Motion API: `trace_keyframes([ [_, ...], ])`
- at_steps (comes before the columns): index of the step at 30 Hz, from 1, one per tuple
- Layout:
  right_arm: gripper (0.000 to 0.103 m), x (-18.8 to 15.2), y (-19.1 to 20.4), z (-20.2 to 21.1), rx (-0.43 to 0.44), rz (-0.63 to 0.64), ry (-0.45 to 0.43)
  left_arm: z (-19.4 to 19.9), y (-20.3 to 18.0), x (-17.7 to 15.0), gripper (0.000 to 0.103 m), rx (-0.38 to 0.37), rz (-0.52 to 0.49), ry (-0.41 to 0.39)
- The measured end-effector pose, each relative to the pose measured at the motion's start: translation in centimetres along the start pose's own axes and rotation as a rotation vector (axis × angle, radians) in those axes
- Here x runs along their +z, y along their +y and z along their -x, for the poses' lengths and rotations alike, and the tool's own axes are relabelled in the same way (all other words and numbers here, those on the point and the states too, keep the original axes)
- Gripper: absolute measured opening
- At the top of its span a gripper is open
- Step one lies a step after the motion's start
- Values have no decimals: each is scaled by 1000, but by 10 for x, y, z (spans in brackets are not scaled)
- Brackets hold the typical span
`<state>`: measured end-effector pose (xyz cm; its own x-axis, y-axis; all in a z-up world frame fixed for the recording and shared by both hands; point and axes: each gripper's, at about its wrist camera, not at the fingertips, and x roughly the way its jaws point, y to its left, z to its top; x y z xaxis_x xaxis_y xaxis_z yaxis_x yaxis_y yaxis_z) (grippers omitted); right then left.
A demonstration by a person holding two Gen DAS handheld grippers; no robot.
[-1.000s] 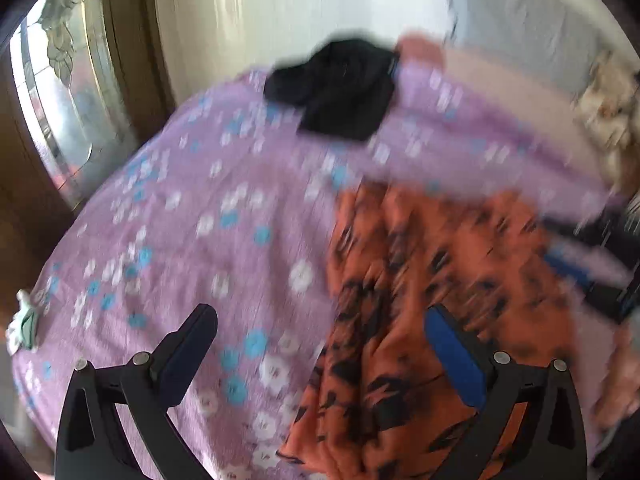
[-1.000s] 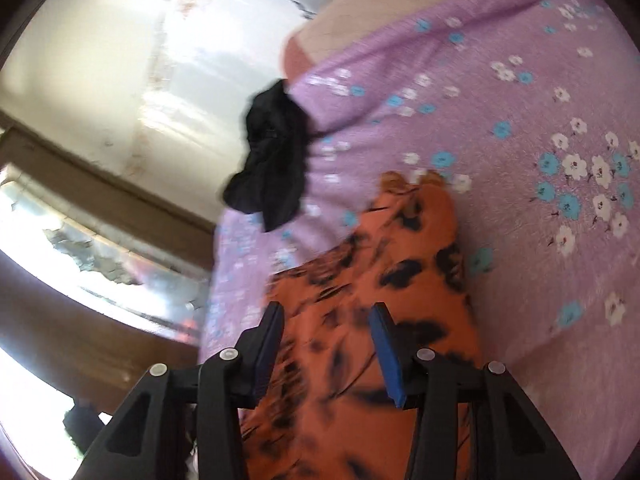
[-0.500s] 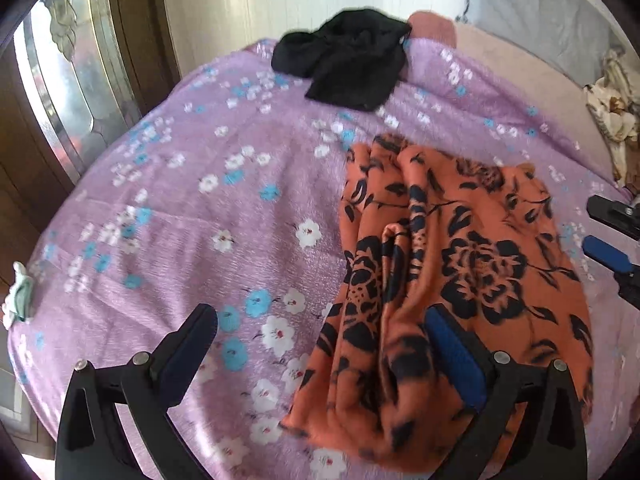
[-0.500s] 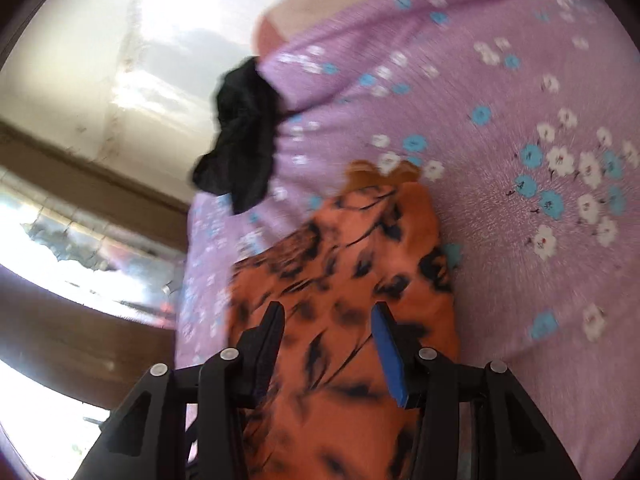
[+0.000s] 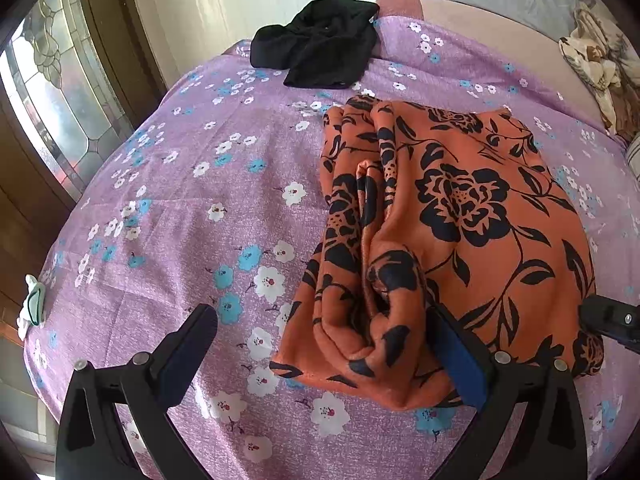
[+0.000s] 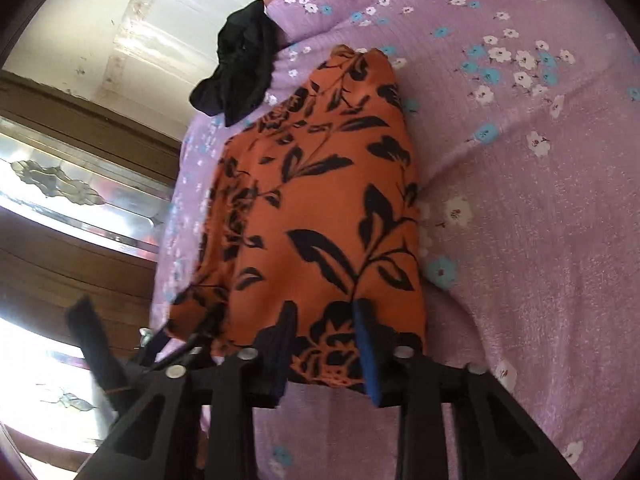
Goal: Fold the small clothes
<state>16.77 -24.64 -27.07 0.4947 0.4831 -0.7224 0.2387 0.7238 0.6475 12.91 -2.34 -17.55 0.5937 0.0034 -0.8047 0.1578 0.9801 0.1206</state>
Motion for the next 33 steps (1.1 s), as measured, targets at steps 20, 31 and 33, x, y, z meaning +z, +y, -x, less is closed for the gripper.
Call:
trace_keyframes([
  [20, 31, 27, 31, 3, -62, 137, -121, 23, 0, 12, 103, -13, -8, -101],
  [31, 27, 28, 25, -19, -99, 149, -64, -12, 1, 13, 103, -63, 24, 36],
  [33, 30, 28, 21, -8, -65, 122, -79, -4, 8, 16, 103, -74, 41, 7],
])
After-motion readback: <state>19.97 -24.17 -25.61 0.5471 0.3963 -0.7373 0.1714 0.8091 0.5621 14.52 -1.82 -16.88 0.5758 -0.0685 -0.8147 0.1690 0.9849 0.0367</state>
